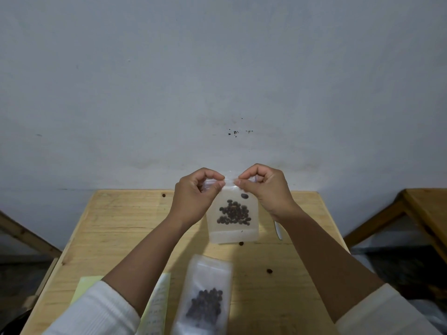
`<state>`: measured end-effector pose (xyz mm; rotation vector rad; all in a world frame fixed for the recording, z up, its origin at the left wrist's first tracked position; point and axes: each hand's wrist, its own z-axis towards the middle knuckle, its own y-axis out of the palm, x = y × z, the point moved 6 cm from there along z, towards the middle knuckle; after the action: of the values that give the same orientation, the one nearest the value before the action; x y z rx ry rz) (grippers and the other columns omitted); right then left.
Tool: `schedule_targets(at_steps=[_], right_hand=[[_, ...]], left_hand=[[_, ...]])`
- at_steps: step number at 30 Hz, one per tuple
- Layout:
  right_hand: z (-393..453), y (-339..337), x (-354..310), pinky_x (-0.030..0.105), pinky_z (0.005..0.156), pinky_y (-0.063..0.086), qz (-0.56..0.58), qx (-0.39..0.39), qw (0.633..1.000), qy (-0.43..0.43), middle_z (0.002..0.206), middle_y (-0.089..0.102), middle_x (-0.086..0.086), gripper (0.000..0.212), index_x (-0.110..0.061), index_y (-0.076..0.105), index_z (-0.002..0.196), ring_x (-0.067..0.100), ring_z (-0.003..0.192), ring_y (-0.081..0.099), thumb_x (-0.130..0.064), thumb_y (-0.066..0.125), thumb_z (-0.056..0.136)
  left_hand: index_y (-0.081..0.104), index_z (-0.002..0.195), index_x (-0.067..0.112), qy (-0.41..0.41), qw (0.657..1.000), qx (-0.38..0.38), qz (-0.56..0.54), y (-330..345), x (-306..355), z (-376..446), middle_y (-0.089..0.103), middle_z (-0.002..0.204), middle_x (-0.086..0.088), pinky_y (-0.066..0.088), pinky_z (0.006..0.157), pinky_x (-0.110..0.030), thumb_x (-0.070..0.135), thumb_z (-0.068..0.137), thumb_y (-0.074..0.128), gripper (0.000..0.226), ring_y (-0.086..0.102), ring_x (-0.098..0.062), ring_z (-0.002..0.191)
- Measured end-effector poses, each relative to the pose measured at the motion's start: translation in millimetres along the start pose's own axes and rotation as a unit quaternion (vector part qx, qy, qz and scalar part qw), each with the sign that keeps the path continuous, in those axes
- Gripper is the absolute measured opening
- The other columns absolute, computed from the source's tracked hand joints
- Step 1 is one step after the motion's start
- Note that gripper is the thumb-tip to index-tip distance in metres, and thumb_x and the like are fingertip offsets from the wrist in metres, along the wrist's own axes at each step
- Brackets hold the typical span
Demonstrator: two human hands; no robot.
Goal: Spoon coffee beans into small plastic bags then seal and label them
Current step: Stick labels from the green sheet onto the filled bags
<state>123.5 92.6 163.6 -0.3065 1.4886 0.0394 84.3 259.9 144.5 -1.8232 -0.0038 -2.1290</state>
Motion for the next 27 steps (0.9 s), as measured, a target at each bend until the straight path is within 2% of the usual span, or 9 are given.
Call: schedule_targets(at_steps=[2, 4, 6, 8, 12, 14, 19, 24, 27], right_hand=[[0, 1, 1, 0.015, 0.051, 0.047, 0.005, -0.004, 1.000, 0.005, 0.061, 0.045, 0.007, 0.010, -0.005, 0.064, 0.075, 0.004, 0.049, 0.044, -0.006, 0.074, 0.077], [1, 3, 3, 0.021, 0.057, 0.051, 0.015, -0.017, 1.000, 0.013, 0.072, 0.049, 0.016, 0.009, -0.010, 0.066, 0.075, 0.020, 0.064, 0.051, -0.009, 0.074, 0.077], [1, 3, 6, 0.028, 0.061, 0.055, 0.014, -0.023, 0.999, 0.023, 0.075, 0.049, 0.016, 0.009, -0.014, 0.067, 0.073, 0.026, 0.068, 0.051, -0.012, 0.075, 0.077], [-1, 5, 6, 0.033, 0.064, 0.055, 0.011, -0.029, 0.999, 0.031, 0.074, 0.052, 0.017, 0.010, -0.015, 0.066, 0.073, 0.024, 0.065, 0.055, -0.015, 0.076, 0.076], [-6, 12, 4, 0.026, 0.060, 0.052, 0.011, -0.031, 0.999, 0.035, 0.078, 0.062, 0.007, 0.013, -0.016, 0.064, 0.071, 0.010, 0.060, 0.058, -0.013, 0.076, 0.075], [-7, 15, 5, 0.027, 0.061, 0.051, 0.008, -0.028, 0.999, 0.034, 0.076, 0.061, 0.003, 0.016, -0.017, 0.063, 0.068, 0.011, 0.060, 0.057, -0.013, 0.076, 0.075], [-8, 21, 11, 0.025, 0.057, 0.050, 0.036, 0.004, 0.998, 0.050, 0.073, 0.058, 0.001, 0.022, -0.017, 0.060, 0.063, 0.014, 0.064, 0.055, -0.008, 0.076, 0.075], [-7, 22, 17, 0.024, 0.054, 0.050, 0.071, 0.043, 0.994, 0.074, 0.077, 0.059, 0.003, 0.022, -0.020, 0.061, 0.063, 0.017, 0.067, 0.055, -0.008, 0.074, 0.076], [-5, 20, 19, 0.025, 0.054, 0.048, 0.095, 0.061, 0.989, 0.093, 0.079, 0.059, 0.002, 0.017, -0.018, 0.062, 0.068, 0.015, 0.063, 0.054, -0.008, 0.073, 0.077]], left_hand=[[0.069, 0.080, 0.026, 0.001, 1.000, 0.006, -0.005, 0, 0, -1, 0.053, 0.056, 0.013, 0.035, 0.053, -0.019, 0.018, 0.082, 0.071, 0.009, 0.037, -0.006, 0.051], [0.069, 0.082, 0.028, -0.002, 1.000, 0.003, -0.011, 0, -2, -1, 0.049, 0.057, 0.006, 0.034, 0.054, -0.023, 0.021, 0.083, 0.071, 0.007, 0.036, -0.011, 0.053], [0.069, 0.082, 0.029, -0.006, 1.000, 0.000, -0.015, -1, -2, -1, 0.047, 0.057, 0.005, 0.035, 0.055, -0.025, 0.023, 0.082, 0.071, 0.006, 0.036, -0.012, 0.054], [0.069, 0.081, 0.028, -0.010, 1.000, 0.002, -0.017, 0, -1, -1, 0.054, 0.060, 0.013, 0.038, 0.055, -0.024, 0.024, 0.081, 0.073, 0.006, 0.038, -0.008, 0.052], [0.067, 0.078, 0.028, -0.011, 1.000, 0.001, -0.014, 1, -1, -2, 0.066, 0.076, 0.015, 0.048, 0.066, -0.030, 0.024, 0.079, 0.074, 0.009, 0.053, -0.006, 0.061], [0.065, 0.077, 0.030, -0.008, 1.000, 0.004, 0.002, 2, -2, -3, 0.067, 0.079, 0.015, 0.047, 0.065, -0.025, 0.024, 0.079, 0.074, 0.011, 0.055, -0.005, 0.062], [0.062, 0.077, 0.029, 0.017, 0.998, 0.031, 0.054, 3, 4, -7, 0.062, 0.068, 0.016, 0.034, 0.051, -0.009, 0.022, 0.081, 0.072, 0.013, 0.044, 0.000, 0.047], [0.065, 0.089, 0.027, 0.002, 1.000, 0.005, 0.027, 1, -7, -8, 0.054, 0.057, 0.025, 0.034, 0.050, -0.013, 0.021, 0.086, 0.066, 0.007, 0.034, -0.007, 0.048], [0.068, 0.093, 0.029, -0.011, 1.000, -0.022, 0.015, 2, -13, -10, 0.063, 0.069, 0.025, 0.041, 0.061, -0.014, 0.018, 0.088, 0.063, 0.013, 0.049, -0.005, 0.053]])
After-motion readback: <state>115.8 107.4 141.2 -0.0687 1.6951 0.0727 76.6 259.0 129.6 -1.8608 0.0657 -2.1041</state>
